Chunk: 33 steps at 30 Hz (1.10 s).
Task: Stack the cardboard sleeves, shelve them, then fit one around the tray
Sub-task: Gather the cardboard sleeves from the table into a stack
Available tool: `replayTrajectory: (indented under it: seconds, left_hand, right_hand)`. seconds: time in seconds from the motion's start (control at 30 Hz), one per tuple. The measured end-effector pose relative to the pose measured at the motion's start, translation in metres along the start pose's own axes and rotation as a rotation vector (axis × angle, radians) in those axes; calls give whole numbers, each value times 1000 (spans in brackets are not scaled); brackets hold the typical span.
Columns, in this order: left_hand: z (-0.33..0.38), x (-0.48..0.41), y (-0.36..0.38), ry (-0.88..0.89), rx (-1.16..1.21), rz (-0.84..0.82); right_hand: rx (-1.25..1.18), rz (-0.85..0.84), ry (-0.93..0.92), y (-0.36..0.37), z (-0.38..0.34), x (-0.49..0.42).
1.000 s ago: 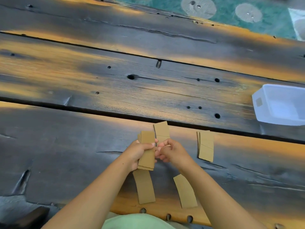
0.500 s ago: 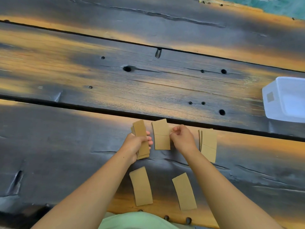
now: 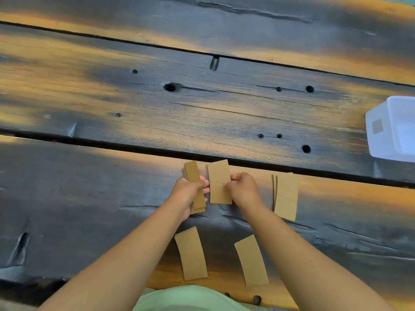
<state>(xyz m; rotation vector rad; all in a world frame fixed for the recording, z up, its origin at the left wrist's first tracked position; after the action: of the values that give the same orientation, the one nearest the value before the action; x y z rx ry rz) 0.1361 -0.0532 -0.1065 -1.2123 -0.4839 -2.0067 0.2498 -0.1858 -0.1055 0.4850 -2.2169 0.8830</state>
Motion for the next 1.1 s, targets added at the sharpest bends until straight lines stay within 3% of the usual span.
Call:
replayTrajectory:
  seconds: [0.33,0.6,0.73,0.9,1.1]
  left_hand:
    - [0,18,0,16,-36,-41]
    - [8,57,-17,117,-6,-107]
    - [4,84,-26,116,17,-158]
    - [1,114,-30,197,105,-173]
    - [0,133,-38,262,104,-254]
  right_hand:
    - [-36,-22,-12,-7,6,17]
    - [-172,-138,-88,-34,-9,54]
    - [-356,-298,-103,-36,-16,85]
    - [-371,-445,-158,-28,-21,123]
    - [-302,-366,-227,-19,-22,157]
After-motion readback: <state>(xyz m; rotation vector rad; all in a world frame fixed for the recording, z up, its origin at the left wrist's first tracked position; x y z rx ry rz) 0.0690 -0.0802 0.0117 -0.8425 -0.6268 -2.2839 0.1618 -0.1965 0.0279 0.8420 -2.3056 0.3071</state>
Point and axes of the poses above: each hand's wrist, its own x-axis away from the middle knuckle, its own y-axis out of the palm, z = x × y, the point moved 6 cm from there along -x, towards the middle knuckle, and after that the axes turned 4 degrees about z, right-handed, at the moved point
